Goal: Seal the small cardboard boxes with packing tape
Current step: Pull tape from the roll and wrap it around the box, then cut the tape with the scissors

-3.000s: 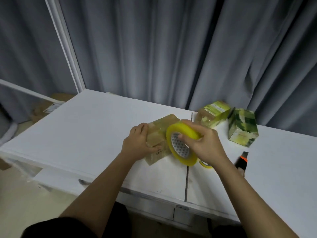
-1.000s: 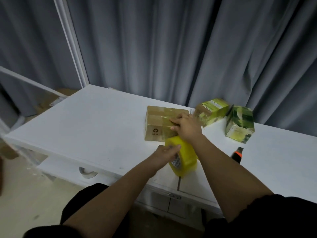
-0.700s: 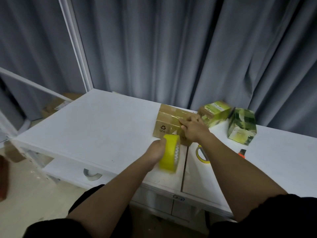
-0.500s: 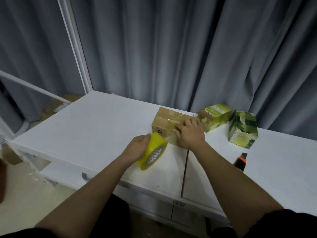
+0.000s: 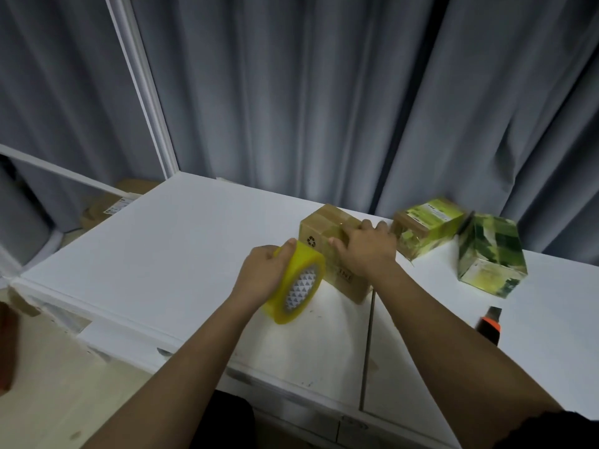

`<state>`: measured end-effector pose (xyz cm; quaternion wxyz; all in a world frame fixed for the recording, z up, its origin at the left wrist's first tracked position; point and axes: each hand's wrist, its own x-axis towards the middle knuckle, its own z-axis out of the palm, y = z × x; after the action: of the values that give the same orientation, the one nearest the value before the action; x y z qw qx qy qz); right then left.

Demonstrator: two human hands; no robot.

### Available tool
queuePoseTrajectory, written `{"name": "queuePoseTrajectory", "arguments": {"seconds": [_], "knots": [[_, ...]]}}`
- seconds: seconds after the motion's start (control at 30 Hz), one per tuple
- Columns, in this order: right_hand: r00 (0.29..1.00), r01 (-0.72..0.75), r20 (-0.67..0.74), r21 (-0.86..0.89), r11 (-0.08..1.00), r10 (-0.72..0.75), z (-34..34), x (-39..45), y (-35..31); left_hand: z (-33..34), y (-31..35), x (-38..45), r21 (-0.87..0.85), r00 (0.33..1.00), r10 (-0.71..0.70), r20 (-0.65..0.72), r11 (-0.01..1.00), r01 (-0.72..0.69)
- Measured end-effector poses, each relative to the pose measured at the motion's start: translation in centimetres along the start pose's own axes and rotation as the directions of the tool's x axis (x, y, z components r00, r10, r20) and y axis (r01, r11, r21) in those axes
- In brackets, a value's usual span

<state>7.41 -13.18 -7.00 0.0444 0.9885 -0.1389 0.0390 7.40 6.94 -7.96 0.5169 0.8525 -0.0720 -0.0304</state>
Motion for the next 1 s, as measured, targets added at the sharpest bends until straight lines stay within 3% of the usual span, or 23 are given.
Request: {"name": "queuePoseTrajectory", "arguments": {"seconds": [0.2,0.4,0.5,0.57,0.63,0.7,0.77,0.83,0.93,1.0], "knots": [[0.99,-0.057,-0.125,0.043,0.997,0.062,2.2,-0.4,0.2,0.4,-0.8,-0.1,0.209,1.0,0.012,0.017,0.978,-0.015],[0.994,-0.09,-0.051,0.071,0.993,0.093,2.3,-0.3,0.2,-0.2,-2.7,-1.0,0.394,0.997,-0.045,0.066,0.919,0.015],[0.993,-0.099,0.1,0.335,0.937,0.069,1.0,-0.4,0.5,0.6,-1.8,-0.5,0.459,0.995,-0.058,0.079,0.888,0.015],[0.996,-0.052,-0.034,0.567,0.822,0.086,0.6,-1.7,1.5,0.7,-1.7,-0.3,0.441,0.995,-0.062,0.072,0.897,0.024],[0.923,0.002,-0.275,0.701,0.713,0.269,1.4,-4.4,3.1,0.6,-1.9,-0.3,0.426,0.996,-0.05,0.077,0.905,0.013],[0.865,-0.117,-0.238,0.761,0.639,0.442,3.3,-7.6,5.1,0.7,-1.6,-0.3,0.44,0.995,-0.024,0.093,0.898,-0.02],[0.889,-0.327,-0.023,0.668,0.668,0.458,5.4,-9.8,7.0,0.9,-1.2,-0.2,0.472,0.994,-0.012,0.109,0.88,-0.041],[0.927,-0.368,0.129,0.505,0.781,0.353,6.7,-11.2,8.1,1.1,-0.7,-0.3,0.511,0.991,-0.02,0.131,0.858,-0.05],[0.955,-0.297,0.122,0.334,0.895,0.271,7.3,-11.9,8.4,1.1,0.0,-0.5,0.594,0.988,-0.035,0.154,0.802,-0.064],[0.939,-0.341,0.1,0.37,0.864,0.328,7.3,-12.0,8.3,1.0,0.3,-0.7,0.622,0.986,-0.026,0.166,0.779,-0.084]]}}
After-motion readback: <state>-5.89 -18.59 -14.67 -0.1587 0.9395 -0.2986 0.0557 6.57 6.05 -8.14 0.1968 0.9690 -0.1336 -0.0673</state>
